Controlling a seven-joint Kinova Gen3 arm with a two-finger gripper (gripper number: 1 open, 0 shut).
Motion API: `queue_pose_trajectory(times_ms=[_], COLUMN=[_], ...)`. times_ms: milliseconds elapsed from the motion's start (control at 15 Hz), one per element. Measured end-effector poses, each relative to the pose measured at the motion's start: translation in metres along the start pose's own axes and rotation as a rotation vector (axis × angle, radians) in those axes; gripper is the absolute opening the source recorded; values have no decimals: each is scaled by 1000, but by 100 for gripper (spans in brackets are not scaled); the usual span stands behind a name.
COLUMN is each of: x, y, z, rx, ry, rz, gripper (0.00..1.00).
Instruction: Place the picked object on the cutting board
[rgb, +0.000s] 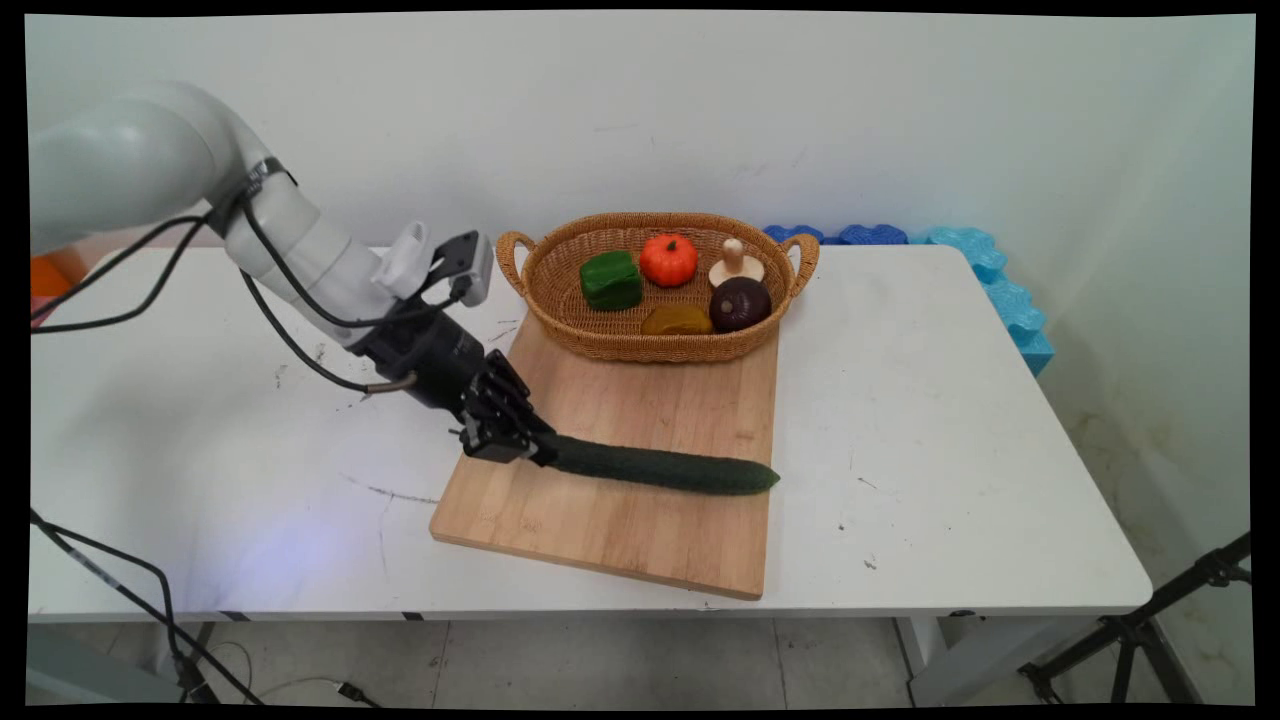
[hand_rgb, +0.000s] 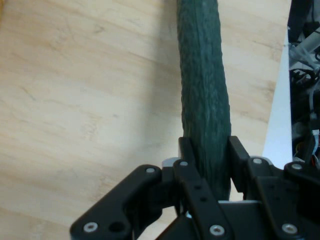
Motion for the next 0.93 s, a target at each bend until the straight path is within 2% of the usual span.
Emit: queue_pose_trajectory(times_ms=[467,533,933], x=[-10,-11,-16], y=[-5,-5,-5], z=[20,22,29], rx=[-15,-17,-23], ry=[-1,1,6], rz=[-30,-34,-43], gripper=[0,100,100])
